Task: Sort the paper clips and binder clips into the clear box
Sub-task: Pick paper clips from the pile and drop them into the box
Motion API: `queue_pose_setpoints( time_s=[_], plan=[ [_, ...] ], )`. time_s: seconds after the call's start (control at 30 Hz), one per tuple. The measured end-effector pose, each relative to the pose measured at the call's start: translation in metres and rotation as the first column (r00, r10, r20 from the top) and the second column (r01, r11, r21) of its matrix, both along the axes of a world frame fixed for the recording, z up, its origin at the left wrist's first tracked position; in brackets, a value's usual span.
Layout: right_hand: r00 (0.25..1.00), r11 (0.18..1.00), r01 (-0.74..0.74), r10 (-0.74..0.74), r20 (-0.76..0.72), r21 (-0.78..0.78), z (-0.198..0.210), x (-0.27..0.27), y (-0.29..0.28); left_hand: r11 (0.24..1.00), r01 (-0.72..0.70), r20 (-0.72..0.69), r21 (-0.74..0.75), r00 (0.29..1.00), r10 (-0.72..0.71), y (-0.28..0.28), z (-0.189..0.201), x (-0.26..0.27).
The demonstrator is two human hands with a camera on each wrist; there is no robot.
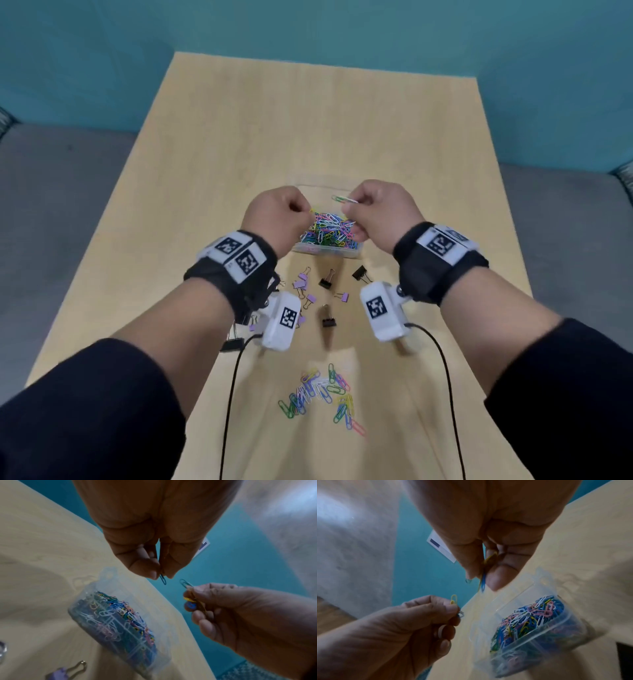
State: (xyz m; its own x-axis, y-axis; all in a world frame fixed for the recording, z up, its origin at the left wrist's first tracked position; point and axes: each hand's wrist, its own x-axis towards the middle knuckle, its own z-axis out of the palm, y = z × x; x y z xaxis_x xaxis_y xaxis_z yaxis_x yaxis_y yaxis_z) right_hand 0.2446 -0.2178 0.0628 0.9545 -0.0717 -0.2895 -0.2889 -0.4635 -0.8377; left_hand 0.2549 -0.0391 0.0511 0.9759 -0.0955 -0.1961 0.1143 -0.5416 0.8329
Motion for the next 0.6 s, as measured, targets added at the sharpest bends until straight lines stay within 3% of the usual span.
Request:
queue_pose_setpoints(
  time_s=[0.07,0.13,0.23,0.33,0.43,0.53,0.6],
  plan=[
    [0.993,0.979,-0.106,0.095,-0.074,-0.173,-0.004,0.006,-0.001,0.996,0.068,-0.027,0.063,0.997,-0.066,0.0,-0.005,0.002],
    [0.987,0.901,-0.157,0.139,-0.075,-0.403,-0.005,-0.004,-0.01,0.991,0.069,-0.013,0.111,0.998,-0.068,0.01,-0.009,-0.009],
    [0.983,0.863,-0.155,0.185,0.014,-0.48,-0.012,-0.051,-0.023,0.981,0.037,0.044,0.19,0.998,-0.047,0.033,-0.015,-0.05],
    [0.92,0.765,-0.375,0.378,-0.107,-0.523,-0.032,-0.119,-0.022,0.936,0.203,0.045,0.286,0.973,-0.225,0.051,-0.031,-0.116],
    [0.805,0.656,-0.576,0.558,-0.2,-0.488,-0.054,-0.176,-0.009,0.806,0.427,0.032,0.41,0.876,-0.48,0.057,-0.058,-0.174],
    [0.691,0.494,-0.674,0.684,-0.232,-0.549,-0.074,-0.206,0.007,0.662,0.511,0.015,0.549,0.786,-0.618,0.05,-0.075,-0.199],
    [0.669,0.446,-0.665,0.712,-0.213,-0.599,-0.08,-0.216,0.013,0.618,0.542,0.049,0.569,0.728,-0.683,0.046,-0.08,-0.204]
  ],
)
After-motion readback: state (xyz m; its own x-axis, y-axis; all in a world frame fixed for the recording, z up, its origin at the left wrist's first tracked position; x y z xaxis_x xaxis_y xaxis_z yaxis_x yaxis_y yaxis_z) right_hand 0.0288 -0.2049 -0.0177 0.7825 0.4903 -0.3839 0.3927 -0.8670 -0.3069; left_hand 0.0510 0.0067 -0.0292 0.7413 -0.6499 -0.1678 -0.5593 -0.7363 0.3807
